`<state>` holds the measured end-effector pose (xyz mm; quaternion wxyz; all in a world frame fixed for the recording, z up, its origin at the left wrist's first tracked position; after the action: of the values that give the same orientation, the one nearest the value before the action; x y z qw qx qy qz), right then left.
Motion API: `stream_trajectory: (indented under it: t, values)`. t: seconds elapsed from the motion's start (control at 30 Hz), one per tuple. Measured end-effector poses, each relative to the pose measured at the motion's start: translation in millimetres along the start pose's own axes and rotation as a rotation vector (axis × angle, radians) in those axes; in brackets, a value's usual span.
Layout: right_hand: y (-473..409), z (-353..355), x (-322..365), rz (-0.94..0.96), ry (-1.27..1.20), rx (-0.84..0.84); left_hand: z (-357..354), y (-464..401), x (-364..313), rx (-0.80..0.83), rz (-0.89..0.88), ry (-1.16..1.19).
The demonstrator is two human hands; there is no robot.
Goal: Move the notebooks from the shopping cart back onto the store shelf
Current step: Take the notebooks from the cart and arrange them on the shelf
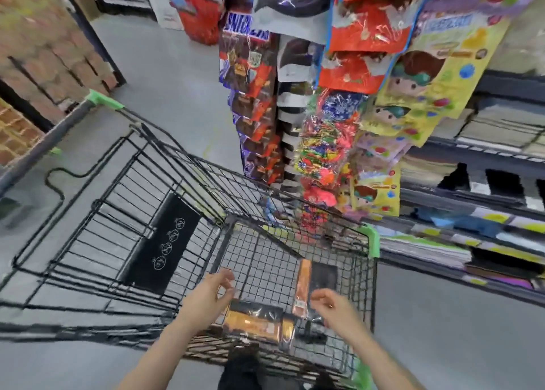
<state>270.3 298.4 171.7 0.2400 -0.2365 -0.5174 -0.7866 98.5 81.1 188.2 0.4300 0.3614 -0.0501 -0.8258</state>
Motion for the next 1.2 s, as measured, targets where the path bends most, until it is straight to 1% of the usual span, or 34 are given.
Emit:
stream_trajectory:
  t: [0.13,0.2,0.3,0.4,0.47,0.57,0.67,0.77,0.8,0.9,0.97,1.0,1.1,1.17,1.2]
  values:
    - [-24.0,-42.0,-13.6,-0.151,-0.021,-0.040,-19.9,-34.6,42.3,0.155,-0.070,-0.091]
    - [-43.9,-67.0,-31.0,-0.218,-0.009,-0.021,-42.6,-55.0,57.7,0.245,-0.127,-0.126]
    - [-78.0,-98.0,-56.1,-0.300,0.049,-0.009,-97.9,-88.3,85.1,0.411,-0.225,-0.263]
    - [-111.7,-117.6,-85.4,-0.389,0.040,-0.017,-160.2,-110.0,108.8,0.587,-0.307,-0.431]
    - [-129.2,-130.1,-105.8,-0.447,0.034,-0.009,-194.6,-119.9,121.0,0.649,-0.334,-0.509]
    - [-152.8,-146.3,-133.2,-0.548,-0.019,0.013,-233.1,-126.0,134.7,0.693,-0.350,-0.584]
    - [-165.7,-152.1,-139.1,-0.569,-0.074,-0.002,-247.4,-128.7,138.0,0.663,-0.387,-0.597]
    - [-168.1,-152.1,-142.3,-0.636,-0.049,-0.082,-244.0,-130.0,135.6,0.653,-0.389,-0.485]
    - [-167.8,-152.9,-138.4,-0.629,-0.056,-0.085,-239.8,-130.5,134.3,0.645,-0.397,-0.454]
    - [-169.1,-159.0,-121.4,-0.563,-0.097,0.000,-220.5,-134.4,134.3,0.596,-0.372,-0.364]
    - [-168.2,-155.8,-106.7,-0.508,-0.111,0.043,-203.3,-142.5,125.6,0.506,-0.342,-0.274]
    - [-168.9,-152.3,-101.4,-0.485,-0.140,0.032,-192.3,-148.1,117.1,0.446,-0.340,-0.230]
    - [-175.1,-140.6,-91.7,-0.446,-0.297,-0.076,-153.0,-174.1,94.9,0.233,-0.346,-0.130]
    - [-181.1,-137.8,-81.8,-0.458,-0.438,-0.138,-126.1,-193.4,95.4,0.068,-0.305,-0.042]
    - [-187.1,-141.4,-79.4,-0.470,-0.526,-0.152,-117.9,-200.7,101.1,0.017,-0.271,0.005]
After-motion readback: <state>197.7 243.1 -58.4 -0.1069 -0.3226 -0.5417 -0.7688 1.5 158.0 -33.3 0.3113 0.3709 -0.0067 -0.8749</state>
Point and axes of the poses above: each hand's wrist, its own y-axis away from the middle knuckle, its own z-axis out of the back of the hand, x = y × z, the point moved 8 cm from there along -y, towards the middle knuckle, and after that the axes turned 4 degrees about -z, right-handed, at the moved point
